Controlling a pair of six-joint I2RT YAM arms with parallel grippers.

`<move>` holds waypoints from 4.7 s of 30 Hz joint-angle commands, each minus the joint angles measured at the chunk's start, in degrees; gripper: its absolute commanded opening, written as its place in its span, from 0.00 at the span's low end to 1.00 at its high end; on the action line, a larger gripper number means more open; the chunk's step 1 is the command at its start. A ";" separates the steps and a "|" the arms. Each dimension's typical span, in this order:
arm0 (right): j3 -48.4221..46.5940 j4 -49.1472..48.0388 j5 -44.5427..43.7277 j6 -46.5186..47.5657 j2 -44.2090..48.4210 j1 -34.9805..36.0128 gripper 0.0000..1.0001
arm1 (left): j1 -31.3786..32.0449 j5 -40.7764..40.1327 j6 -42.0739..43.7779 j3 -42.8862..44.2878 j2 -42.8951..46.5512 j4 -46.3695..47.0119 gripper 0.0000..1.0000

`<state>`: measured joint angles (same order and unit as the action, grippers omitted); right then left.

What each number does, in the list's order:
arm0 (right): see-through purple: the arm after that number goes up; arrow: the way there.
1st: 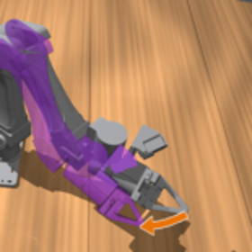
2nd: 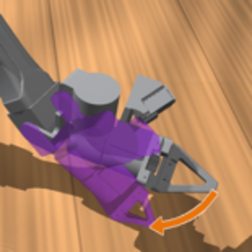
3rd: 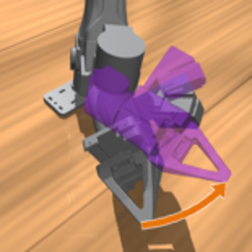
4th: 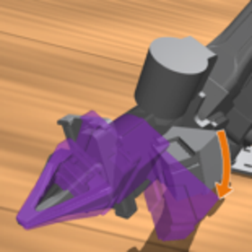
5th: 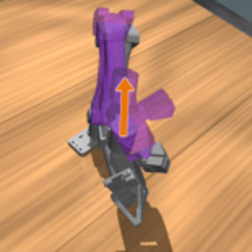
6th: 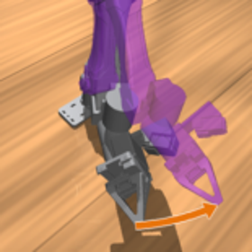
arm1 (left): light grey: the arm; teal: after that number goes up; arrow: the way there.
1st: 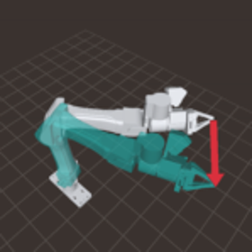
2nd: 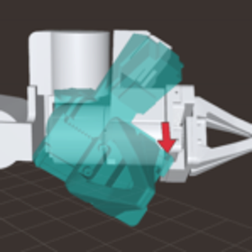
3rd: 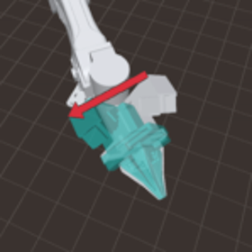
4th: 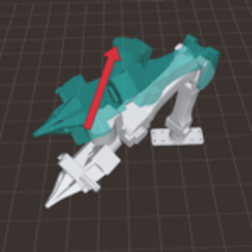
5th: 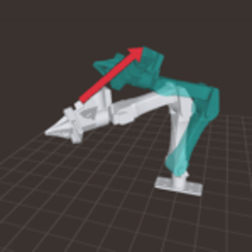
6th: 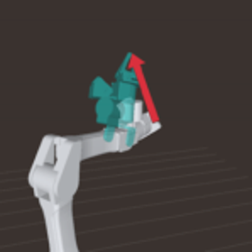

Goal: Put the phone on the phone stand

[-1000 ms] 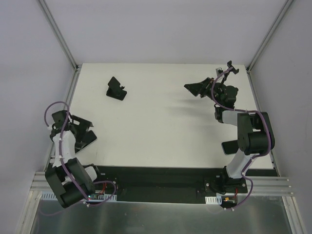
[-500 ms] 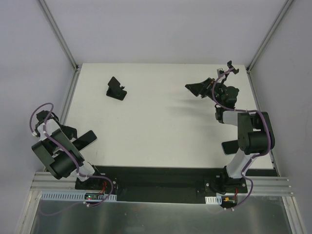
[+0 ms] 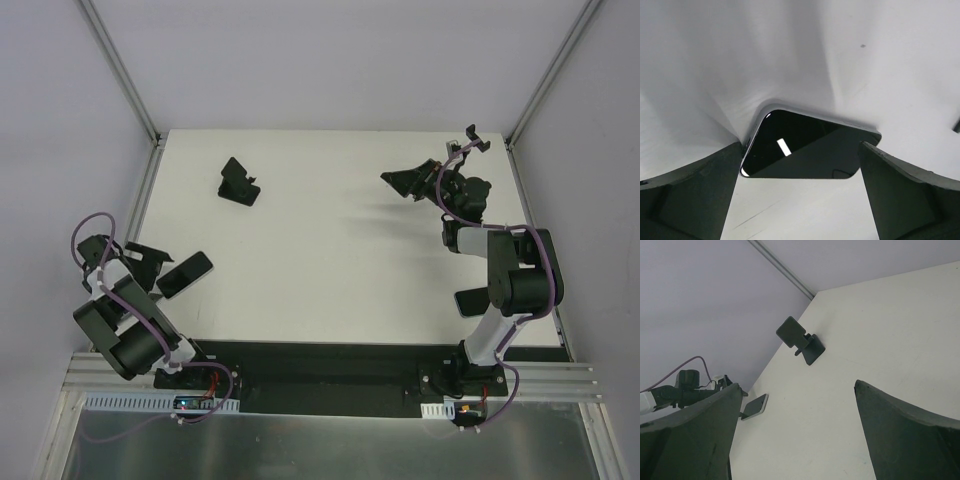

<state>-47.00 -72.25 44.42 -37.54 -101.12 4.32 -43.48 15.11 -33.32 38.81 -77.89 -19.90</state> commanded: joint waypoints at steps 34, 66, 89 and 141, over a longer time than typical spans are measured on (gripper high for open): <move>1.13 -6.24 0.14 1.33 1.54 -0.89 0.96 | 17.55 9.47 24.80 22.98 -20.63 -2.60 0.99; 1.21 -8.08 0.23 -0.08 0.75 -0.89 0.96 | 59.91 -17.14 15.37 27.89 -19.58 -18.32 0.99; 1.04 -9.67 0.40 -1.31 0.05 -0.89 0.96 | 60.80 -11.07 38.68 40.37 -32.93 -28.70 0.99; 1.30 -9.49 -1.01 -1.57 0.22 -1.06 0.96 | 61.59 -56.76 -31.36 67.53 -30.66 -48.48 0.00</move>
<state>-45.58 -73.08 43.72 -38.98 -101.14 3.70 17.96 -32.42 -53.58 102.43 -111.53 -62.13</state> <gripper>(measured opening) 0.966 0.632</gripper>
